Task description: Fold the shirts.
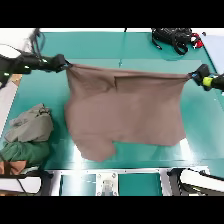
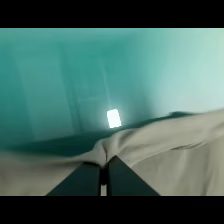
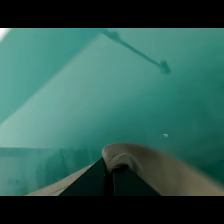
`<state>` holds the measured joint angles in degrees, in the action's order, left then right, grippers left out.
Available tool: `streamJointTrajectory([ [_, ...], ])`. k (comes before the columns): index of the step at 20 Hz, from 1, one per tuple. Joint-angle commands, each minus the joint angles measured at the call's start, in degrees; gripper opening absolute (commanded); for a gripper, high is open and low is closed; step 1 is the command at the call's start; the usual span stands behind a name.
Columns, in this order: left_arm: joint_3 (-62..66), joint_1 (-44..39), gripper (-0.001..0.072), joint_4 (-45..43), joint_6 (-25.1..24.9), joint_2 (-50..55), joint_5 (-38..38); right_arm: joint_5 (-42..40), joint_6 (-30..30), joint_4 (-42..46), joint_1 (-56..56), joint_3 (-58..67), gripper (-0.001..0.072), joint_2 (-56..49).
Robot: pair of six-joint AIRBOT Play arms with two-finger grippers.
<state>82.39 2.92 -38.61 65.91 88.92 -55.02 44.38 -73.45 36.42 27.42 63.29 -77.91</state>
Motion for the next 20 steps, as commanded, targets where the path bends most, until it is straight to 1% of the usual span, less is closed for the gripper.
streamJointTrajectory([
  [1, 1.6, -0.4, 0.0023, 1.0, 1.7, 8.9, 7.5, -0.6, 0.7, -1.7, -0.9, 7.6, 0.0017, -15.1],
  [4, 4.4, -0.4, 0.0023, 1.7, 1.5, 10.4, 12.1, 1.4, 0.6, -4.9, -1.1, 16.7, 0.0017, -21.9],
  [7, 5.0, -0.3, 0.0023, 1.2, 1.5, 10.4, 13.4, 1.3, 0.7, -4.8, -1.3, 20.5, 0.0017, -23.6],
  [9, 4.9, -0.3, 0.0023, -1.8, 1.6, 10.4, 10.6, 2.9, 0.6, -3.2, -1.2, 20.5, 0.0016, -23.6],
  [12, 4.9, -0.3, 0.0023, -5.8, 2.2, 10.4, 0.5, 8.1, -1.6, 5.4, -0.5, 18.8, 0.0014, -22.2],
  [14, 4.6, -0.5, 0.0023, -11.8, 5.5, 10.4, -5.9, 9.3, -3.2, 11.6, -0.4, 15.0, 0.0014, -19.5],
  [15, 3.9, -0.5, 0.0023, -13.2, 6.6, 10.4, -8.1, 9.3, -4.2, 14.4, -0.4, 12.7, 0.0014, -17.6],
  [17, 1.7, -0.5, 0.0023, -13.8, 7.2, 10.4, -10.4, 9.3, -4.4, 17.5, -0.4, 8.5, 0.0015, -14.3],
  [20, -1.4, -0.5, 0.0023, -13.5, 7.8, 10.4, -12.1, 10.1, -4.4, 17.9, -0.4, 4.2, 0.0015, -12.9],
])
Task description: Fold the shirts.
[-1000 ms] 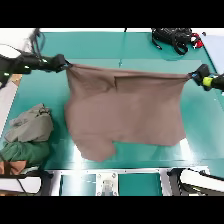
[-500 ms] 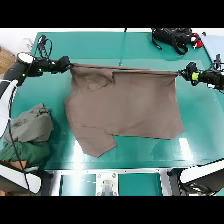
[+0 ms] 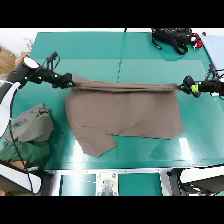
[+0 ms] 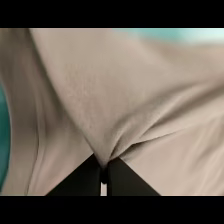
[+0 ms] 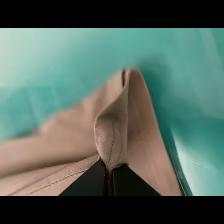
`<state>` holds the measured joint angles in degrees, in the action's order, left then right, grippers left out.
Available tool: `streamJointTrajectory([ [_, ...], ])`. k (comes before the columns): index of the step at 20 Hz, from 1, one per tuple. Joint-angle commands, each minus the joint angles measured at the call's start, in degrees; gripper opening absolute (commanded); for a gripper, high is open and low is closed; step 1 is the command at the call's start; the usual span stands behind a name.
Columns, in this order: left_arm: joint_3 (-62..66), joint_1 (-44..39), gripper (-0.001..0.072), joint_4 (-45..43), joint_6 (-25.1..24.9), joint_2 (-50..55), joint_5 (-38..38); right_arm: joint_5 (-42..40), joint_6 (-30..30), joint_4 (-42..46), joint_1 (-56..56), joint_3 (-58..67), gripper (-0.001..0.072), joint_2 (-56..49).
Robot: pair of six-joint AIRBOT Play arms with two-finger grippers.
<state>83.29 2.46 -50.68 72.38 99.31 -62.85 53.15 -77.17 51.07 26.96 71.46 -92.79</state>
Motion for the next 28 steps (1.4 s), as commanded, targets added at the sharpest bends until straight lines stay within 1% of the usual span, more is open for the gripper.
streamJointTrajectory([
  [1, -2.9, 0.0, 0.0022, -1.4, 1.8, 0.0, -5.8, 1.6, -0.7, 3.2, 0.0, -5.2, 0.0015, 2.0],
  [3, -3.5, 0.0, 0.0023, -1.5, 2.2, 0.0, -8.3, 1.6, -0.7, 3.2, 0.0, -6.8, 0.0016, 2.0],
  [9, -3.5, 0.0, 0.0024, -1.2, 4.3, 0.0, -9.3, 1.6, -0.7, 3.2, 0.0, -7.3, 0.0017, 2.0],
  [10, -3.5, 0.0, 0.0032, -1.2, 5.2, 0.0, -10.5, 2.3, -0.7, 3.3, 0.0, -7.1, 0.0040, 2.0],
  [11, -3.4, 0.0, 0.0334, -0.8, 5.9, 0.0, -12.8, 4.0, -0.7, 3.5, 0.5, -6.2, 0.0209, 2.0],
  [12, -3.4, 0.2, 0.0583, -0.3, 7.4, 0.0, -15.3, 7.0, -1.0, 3.8, 1.2, -4.8, 0.0316, 2.0],
  [13, -3.1, 0.6, 0.0598, 0.0, 8.7, 0.0, -18.1, 10.2, -2.6, 4.8, 2.1, -3.1, 0.0332, 2.1],
  [15, -2.5, 1.8, 0.0598, -0.2, 8.9, -0.3, -23.5, 16.0, -6.7, 9.4, 4.2, -0.7, 0.0330, 3.5],
  [16, -2.5, 2.4, 0.0598, -0.6, 10.0, -0.8, -26.1, 17.7, -7.3, 11.5, 5.2, -0.9, 0.0273, 5.0],
  [17, -2.9, 2.9, 0.0596, -1.3, 10.8, -1.8, -27.8, 19.6, -7.7, 13.7, 6.2, -1.7, 0.0067, 7.0],
  [18, -4.0, 3.1, 0.0499, -2.6, 10.8, -3.2, -28.2, 20.7, -8.3, 16.3, 7.0, -3.4, 0.0017, 9.2],
  [19, -6.1, 3.1, 0.0213, -4.3, 10.1, -5.6, -27.8, 21.2, -9.6, 18.8, 7.8, -6.2, 0.0016, 12.2],
  [20, -8.9, 3.0, 0.0056, -5.6, 9.3, -8.5, -27.0, 21.3, -10.4, 19.9, 8.6, -9.3, 0.0016, 15.2],
  [21, -12.7, 3.1, 0.0023, -6.5, 8.6, -12.1, -25.7, 21.3, -11.4, 19.9, 9.5, -13.0, 0.0016, 18.6],
  [23, -21.3, 3.1, 0.0024, -8.9, 8.8, -20.0, -22.6, 21.2, -14.0, 20.0, 10.4, -21.2, 0.0016, 25.9],
  [25, -30.8, 3.1, 0.0029, -9.2, 9.3, -28.3, -19.8, 21.2, -15.5, 19.9, 10.4, -29.4, 0.0017, 33.4],
  [26, -35.6, 3.0, 0.0315, -9.2, 10.2, -32.2, -18.6, 21.2, -16.3, 19.9, 10.4, -33.2, 0.0018, 37.1],
  [27, -39.8, 3.0, 0.0555, -9.0, 11.1, -35.4, -17.2, 21.2, -17.4, 19.9, 10.4, -36.2, 0.0052, 40.0],
  [28, -43.8, 3.0, 0.0566, -8.5, 11.4, -38.2, -15.6, 21.2, -18.5, 20.0, 10.4, -38.9, 0.0220, 42.7],
])
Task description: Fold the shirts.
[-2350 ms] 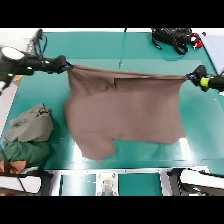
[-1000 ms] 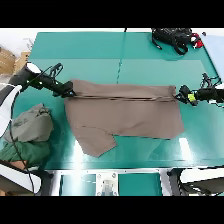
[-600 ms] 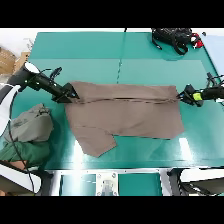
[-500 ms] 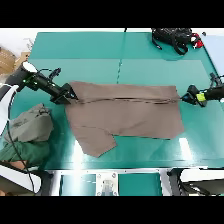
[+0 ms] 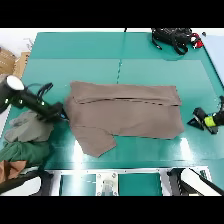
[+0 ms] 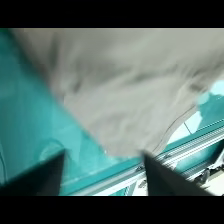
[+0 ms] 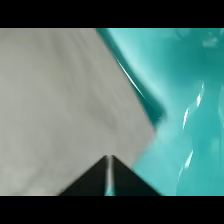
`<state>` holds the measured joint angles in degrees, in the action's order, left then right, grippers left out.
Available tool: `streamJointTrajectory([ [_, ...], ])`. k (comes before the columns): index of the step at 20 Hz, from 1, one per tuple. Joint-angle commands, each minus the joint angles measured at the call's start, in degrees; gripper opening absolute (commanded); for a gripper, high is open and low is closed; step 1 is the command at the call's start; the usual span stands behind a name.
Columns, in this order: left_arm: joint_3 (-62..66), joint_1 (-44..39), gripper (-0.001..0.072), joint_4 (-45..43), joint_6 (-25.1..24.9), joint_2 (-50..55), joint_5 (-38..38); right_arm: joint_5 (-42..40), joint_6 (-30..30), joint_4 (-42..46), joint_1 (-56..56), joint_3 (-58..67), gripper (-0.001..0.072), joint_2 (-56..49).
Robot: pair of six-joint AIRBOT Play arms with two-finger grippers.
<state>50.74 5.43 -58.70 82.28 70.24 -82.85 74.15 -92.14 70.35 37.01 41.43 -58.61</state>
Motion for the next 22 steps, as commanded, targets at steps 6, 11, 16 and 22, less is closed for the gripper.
streamJointTrajectory([
  [6, -29.0, -3.2, 0.0566, 13.7, -2.9, -13.4, 17.4, -2.8, -6.5, 0.3, 0.3, -17.9, 0.0421, 11.9],
  [11, -31.3, -15.0, 0.0565, 18.6, -1.6, -12.5, 33.2, -13.9, -4.7, -9.7, 0.2, -21.9, 0.0422, 9.2],
  [16, -31.3, -15.1, 0.0152, 21.6, -4.3, -11.3, 32.4, -16.8, -0.1, -17.0, 0.2, -21.9, 0.0391, 1.4],
  [22, -20.0, -15.1, 0.0022, 12.3, -3.8, -13.4, 22.9, -8.7, 2.4, -13.4, 0.4, -15.7, 0.0018, 1.4],
])
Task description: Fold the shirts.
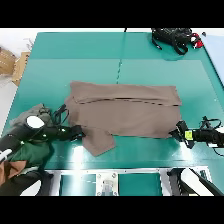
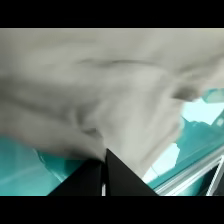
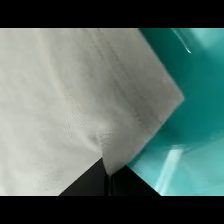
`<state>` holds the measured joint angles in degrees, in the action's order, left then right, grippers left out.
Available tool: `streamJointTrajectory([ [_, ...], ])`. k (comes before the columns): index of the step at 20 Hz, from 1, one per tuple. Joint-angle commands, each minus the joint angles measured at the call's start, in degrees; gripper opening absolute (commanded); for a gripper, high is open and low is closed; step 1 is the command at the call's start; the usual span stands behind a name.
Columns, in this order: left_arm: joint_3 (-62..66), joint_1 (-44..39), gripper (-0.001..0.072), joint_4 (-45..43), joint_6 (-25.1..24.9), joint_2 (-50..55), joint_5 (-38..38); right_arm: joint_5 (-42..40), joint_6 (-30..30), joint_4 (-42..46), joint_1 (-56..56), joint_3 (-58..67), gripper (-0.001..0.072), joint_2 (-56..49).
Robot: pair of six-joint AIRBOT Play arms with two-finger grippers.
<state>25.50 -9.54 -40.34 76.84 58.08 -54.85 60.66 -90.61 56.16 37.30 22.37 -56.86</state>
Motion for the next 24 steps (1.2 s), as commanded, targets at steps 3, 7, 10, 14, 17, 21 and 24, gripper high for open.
streamJointTrajectory([
  [3, 14.2, -0.1, 0.0022, -17.2, 7.6, -5.9, -11.7, 11.5, -3.1, 6.8, 0.0, 10.2, 0.0018, -0.4],
  [7, 23.4, -0.1, 0.0021, -18.8, 8.7, -7.3, -17.0, 18.2, -4.6, 9.3, 0.0, 16.4, 0.0018, -0.3],
  [10, 29.2, -0.1, 0.0022, -18.9, 8.2, -5.2, -15.0, 17.7, -4.6, 8.7, -1.6, 21.1, 0.0018, -0.4],
  [14, 37.0, -0.1, 0.0022, -18.9, 6.6, 5.4, -12.6, 10.4, -4.6, 4.7, -7.4, 26.9, 0.0018, -4.3],
  [17, 44.8, -0.1, 0.0022, -19.1, 5.7, 15.5, -10.6, 7.2, -4.6, 1.5, -10.1, 33.9, 0.0018, -13.2],
  [21, 56.8, 0.0, 0.0022, -19.9, 5.8, 29.3, -9.2, 5.1, -4.5, -0.7, -13.5, 46.2, 0.0018, -28.3],
  [24, 63.8, 0.0, 0.0024, -19.8, 5.8, 39.0, -8.0, 4.7, -4.5, -0.7, -15.7, 57.5, 0.0023, -39.7],
])
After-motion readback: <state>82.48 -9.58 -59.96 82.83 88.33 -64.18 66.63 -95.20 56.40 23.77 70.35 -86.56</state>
